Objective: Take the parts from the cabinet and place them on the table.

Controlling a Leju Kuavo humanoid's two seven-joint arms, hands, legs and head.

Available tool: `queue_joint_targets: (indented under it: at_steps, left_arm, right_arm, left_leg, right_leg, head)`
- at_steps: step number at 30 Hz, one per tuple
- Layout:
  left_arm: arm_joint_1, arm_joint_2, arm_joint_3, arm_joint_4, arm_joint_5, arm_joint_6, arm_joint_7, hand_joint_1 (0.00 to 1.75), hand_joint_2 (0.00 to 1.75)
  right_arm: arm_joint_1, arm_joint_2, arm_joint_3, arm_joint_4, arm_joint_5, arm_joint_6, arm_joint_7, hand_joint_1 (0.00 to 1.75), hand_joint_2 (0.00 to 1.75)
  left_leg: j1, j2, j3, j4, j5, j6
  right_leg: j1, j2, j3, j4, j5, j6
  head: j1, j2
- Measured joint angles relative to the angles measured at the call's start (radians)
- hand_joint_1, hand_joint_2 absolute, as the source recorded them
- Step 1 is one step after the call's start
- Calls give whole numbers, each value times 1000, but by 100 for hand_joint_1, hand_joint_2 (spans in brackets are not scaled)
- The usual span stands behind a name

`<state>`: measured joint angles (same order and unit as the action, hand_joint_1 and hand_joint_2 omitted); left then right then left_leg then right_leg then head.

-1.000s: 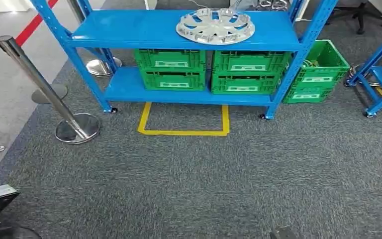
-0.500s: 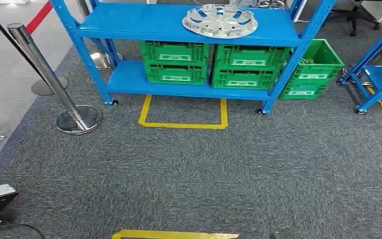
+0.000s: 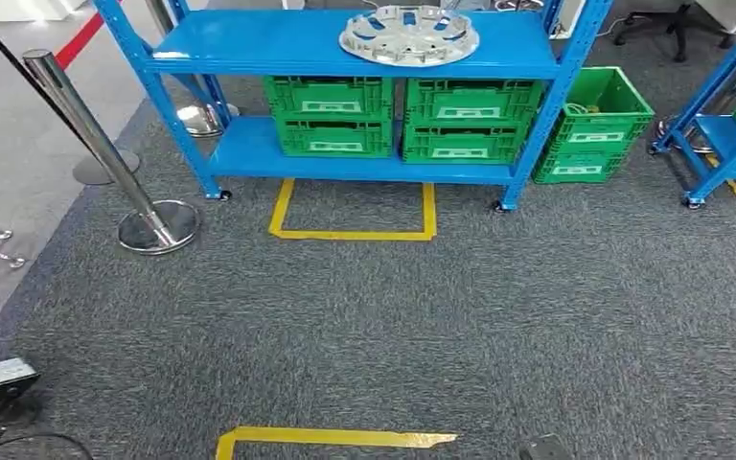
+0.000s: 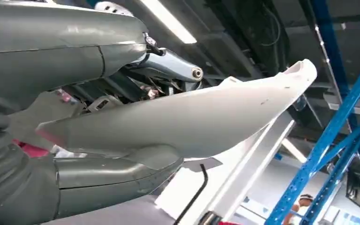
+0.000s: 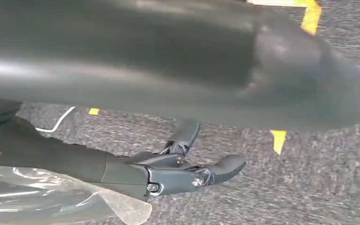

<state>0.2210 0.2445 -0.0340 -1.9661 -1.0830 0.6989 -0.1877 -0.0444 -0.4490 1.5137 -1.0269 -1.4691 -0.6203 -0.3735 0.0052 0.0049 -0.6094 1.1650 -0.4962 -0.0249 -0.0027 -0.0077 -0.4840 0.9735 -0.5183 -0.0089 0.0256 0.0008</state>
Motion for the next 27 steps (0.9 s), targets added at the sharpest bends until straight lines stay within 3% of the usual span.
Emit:
queue_joint_targets:
  at_steps: [1, 2, 3, 6, 7, 8, 11, 12, 13, 14, 16, 17, 19, 20, 21, 22, 23, 25, 26, 27]
  left_arm:
    - [-1, 1, -1, 0, -3, 0, 0, 175, 175]
    - [-3, 1, -1, 0, -3, 0, 0, 175, 175]
    - [-2, 1, -2, -1, -3, 0, 0, 175, 175]
    - [-8, 3, -3, -2, -3, 1, 0, 175, 175]
    - [-8, 3, -3, -2, -3, 0, 0, 175, 175]
    - [-9, 3, -4, -2, -3, 0, 0, 175, 175]
    - [-10, 2, -6, -2, -3, 0, 1, 175, 175]
    - [-10, 2, -7, -2, -3, 0, 1, 175, 175]
    - [-9, 2, -8, -2, -3, 0, 1, 175, 175]
    - [-9, 2, -8, -2, -3, 0, 2, 175, 175]
    - [-9, 2, -9, -2, -1, 0, 3, 175, 175]
    - [-10, 2, -9, -2, -1, 0, 5, 175, 175]
    - [-11, 2, -10, -2, 0, 0, 9, 175, 175]
    - [-11, 3, -10, -2, 0, 0, 11, 175, 175]
    - [-10, 4, -10, -2, 0, 0, 13, 175, 175]
    - [-10, 4, -10, -2, -3, 0, 17, 175, 175]
    - [-10, 5, -9, -2, -3, 0, 17, 175, 175]
    - [-10, 12, -7, -6, -3, 1, 18, 175, 175]
    - [-10, 12, -7, -9, -3, 1, 18, 175, 175]
    - [-12, 11, -8, -9, -3, 1, 18, 175, 175]
  right_arm:
    - [-1, 0, -2, 0, 2, 0, 1, 0, 0]
    - [0, 1, -3, 0, 3, 1, 1, 0, 0]
    - [-6, 3, -3, 0, 5, 1, 2, 0, 0]
    - [-3, 4, -5, 1, 7, 1, 3, 0, 0]
    - [-3, 3, -5, 2, 7, 2, 4, 0, 0]
    - [-3, 4, -5, 2, 9, 2, 4, 0, 0]
    - [-4, 4, -5, 6, 10, 2, 5, 0, 0]
    - [-2, 4, -5, 7, 10, 3, 5, 0, 0]
    - [0, 5, -5, 7, 10, 4, 5, 0, 0]
    - [0, 5, -5, 8, 11, 3, 5, 0, 0]
    - [-1, 5, -5, 10, 14, 3, 5, 0, 0]
    - [-2, 5, -5, 11, 15, 3, 5, 0, 0]
    - [-4, 5, -5, 12, 24, -1, 6, 0, 0]
    - [-2, 5, -5, 12, 28, -3, 7, 0, 0]
    - [0, 5, -4, 13, 36, -7, 9, 0, 0]
    - [0, 6, -3, 14, 47, -16, 9, 0, 0]
    - [-2, 8, -3, 14, 54, -19, 10, 0, 0]
    - [-7, 9, -2, 14, 69, -31, 11, 0, 0]
    - [-8, 9, -2, 14, 74, -35, 11, 0, 0]
    - [-7, 10, -2, 14, 79, -37, 11, 0, 0]
  left_leg:
    - [-1, -1, 52, -91, 36, 7]
    - [-4, -3, 82, -134, 17, 18]
    - [-7, -3, 78, -147, 27, 22]
    - [-10, -2, 71, -167, 19, 34]
    - [2, 2, 72, -182, 29, 45]
    - [1, 2, 71, -185, 33, 50]
    - [-1, 3, 56, -184, 41, 59]
    - [-2, 3, 52, -183, 45, 58]
    - [-2, 3, 50, -183, 48, 57]
    - [-3, 3, 49, -183, 50, 56]
    - [-3, 2, 49, -180, 52, 52]
    - [-3, 3, 49, -179, 54, 49]
    - [-10, 3, 39, -174, 59, 37]
    - [-13, 3, 35, -170, 50, 52]
    - [-12, 3, 34, -170, 59, 65]
    - [-12, 3, 34, -171, 61, 63]
    - [-15, 2, 31, -170, 63, 62]
    - [-19, -1, 38, -204, 83, 78]
    - [-2, -3, 62, -251, 108, 83]
    - [-2, -6, 71, -272, 119, 77]
  right_leg:
    - [1, 0, -2, 5, -1, 2]
    - [0, 0, -19, 7, -2, 4]
    - [4, 2, -21, 15, 2, 11]
    - [3, 1, -32, 15, 12, 28]
    - [5, 2, -41, 19, 2, 33]
    - [5, 5, -54, 43, -22, 37]
    - [-2, 6, -155, 271, -133, 49]
    - [-2, 6, -179, 325, -147, 51]
    - [-2, 6, -177, 325, -135, 52]
    - [-2, 6, -152, 279, -100, 51]
    - [-1, 6, -54, 98, -11, 45]
    - [-1, 6, -17, 23, -1, 40]
    - [1, 7, -13, 1, -4, 31]
    - [-1, 6, -14, -2, -2, 34]
    - [1, 7, -12, -1, -1, 33]
    - [2, 6, -16, -1, 2, 29]
    - [-4, 4, -11, -5, 9, 37]
    - [-4, -1, -5, -26, 22, 43]
    - [-1, 0, -7, -23, 16, 38]
    - [1, 4, -15, -11, -2, 41]
  head:
    - [0, 0]
    - [1, 0]
    - [1, 0]
    - [0, 0]
    - [0, 0]
    - [5, 0]
    - [6, 0]
    - [7, 0]
    - [7, 0]
    - [6, 0]
    - [7, 0]
    - [7, 0]
    - [4, 0]
    - [6, 0]
    - [4, 0]
    - [5, 0]
    - [5, 0]
    - [3, 0]
    - [3, 0]
    - [8, 0]
